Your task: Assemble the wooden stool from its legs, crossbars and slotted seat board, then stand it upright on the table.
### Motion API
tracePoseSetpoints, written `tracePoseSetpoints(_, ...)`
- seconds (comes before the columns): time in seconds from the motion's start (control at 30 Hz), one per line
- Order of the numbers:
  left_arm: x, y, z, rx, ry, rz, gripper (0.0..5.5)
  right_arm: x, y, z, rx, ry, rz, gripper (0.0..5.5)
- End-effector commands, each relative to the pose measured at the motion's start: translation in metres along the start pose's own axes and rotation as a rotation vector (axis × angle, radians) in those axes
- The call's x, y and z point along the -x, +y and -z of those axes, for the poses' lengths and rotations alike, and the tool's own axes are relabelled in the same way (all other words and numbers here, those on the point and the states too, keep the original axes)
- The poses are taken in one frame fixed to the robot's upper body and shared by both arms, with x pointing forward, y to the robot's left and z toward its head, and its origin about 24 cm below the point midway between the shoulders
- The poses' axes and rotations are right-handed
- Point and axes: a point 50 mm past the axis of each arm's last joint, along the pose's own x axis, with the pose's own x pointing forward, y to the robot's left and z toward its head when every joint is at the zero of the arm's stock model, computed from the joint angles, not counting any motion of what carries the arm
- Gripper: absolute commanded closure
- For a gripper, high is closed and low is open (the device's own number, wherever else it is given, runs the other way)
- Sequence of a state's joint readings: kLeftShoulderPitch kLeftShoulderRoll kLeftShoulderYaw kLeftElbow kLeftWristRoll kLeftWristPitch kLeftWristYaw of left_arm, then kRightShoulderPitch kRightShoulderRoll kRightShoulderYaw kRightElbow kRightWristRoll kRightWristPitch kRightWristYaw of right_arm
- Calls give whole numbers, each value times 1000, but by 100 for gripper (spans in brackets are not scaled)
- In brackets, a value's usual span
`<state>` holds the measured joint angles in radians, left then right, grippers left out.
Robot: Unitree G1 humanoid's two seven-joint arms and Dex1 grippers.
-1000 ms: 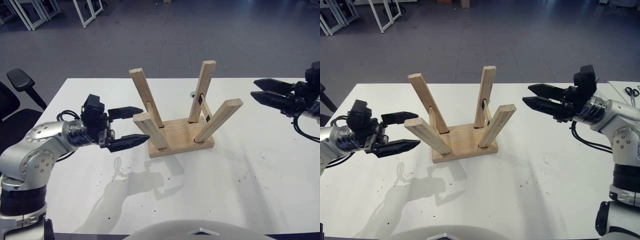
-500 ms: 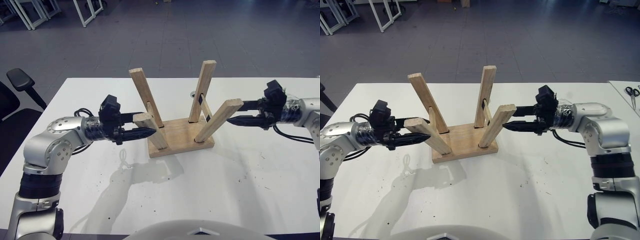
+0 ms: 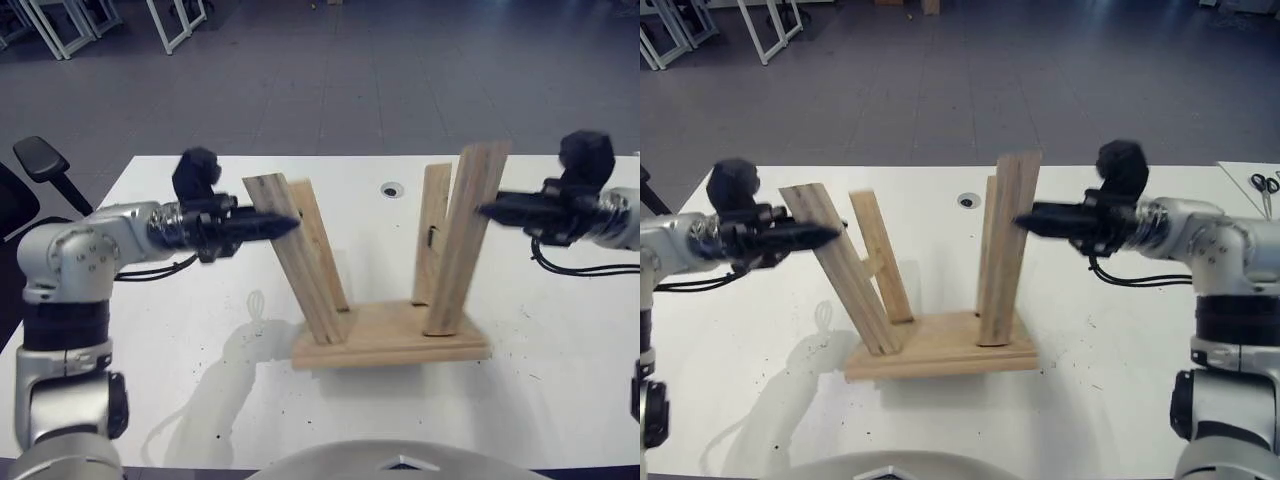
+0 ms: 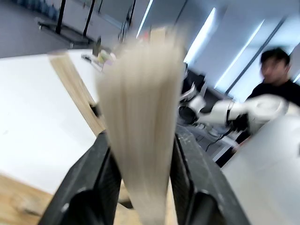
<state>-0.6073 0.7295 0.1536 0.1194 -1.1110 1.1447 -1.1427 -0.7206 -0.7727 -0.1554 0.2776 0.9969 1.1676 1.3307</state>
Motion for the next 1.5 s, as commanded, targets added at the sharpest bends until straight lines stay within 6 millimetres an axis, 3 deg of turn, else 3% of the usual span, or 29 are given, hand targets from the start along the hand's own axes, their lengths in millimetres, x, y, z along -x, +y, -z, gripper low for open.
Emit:
tracePoseSetpoints(0.03,-19,74,17,461,-166,-246,334,-8,-77,0,-322,-180,482,404)
tracePoseSetpoints(0.1,-21,99,32,574,-259,-370,297,-2,-100,20,-379,-202,655,358)
tracePoseSetpoints(0.2,-5,113,25,612,-458,-468,281,13,-112,35,-432,-248,758,336)
tracePoseSetpoints(0.3,6,113,6,596,-589,-496,281,31,-113,45,-467,-251,821,336)
tracePoseSetpoints(0.43,29,101,-12,501,-628,-505,281,45,-103,37,-465,-285,791,336)
tracePoseSetpoints(0.53,37,90,-2,152,-422,-606,281,56,-92,29,-449,-300,759,336)
tracePoseSetpoints(0.6,26,78,30,-116,-134,-601,281,64,-83,27,-437,-293,745,336)
tracePoseSetpoints(0.67,17,62,63,-274,74,-495,248,68,-73,27,-417,-243,718,299)
tracePoseSetpoints(0.77,14,51,89,-447,298,-389,207,74,-63,32,-259,-98,789,250)
tracePoseSetpoints(0.9,9,41,104,-533,385,-271,146,89,-53,42,179,167,895,179)
tracePoseSetpoints(1.17,-15,54,110,-645,402,-282,132,106,-34,57,390,562,812,162)
tracePoseSetpoints(1.3,-30,65,114,-640,408,-278,132,91,-37,63,426,630,704,162)
tracePoseSetpoints(1.5,-39,78,117,-602,451,-257,215,57,-55,69,476,665,579,158)
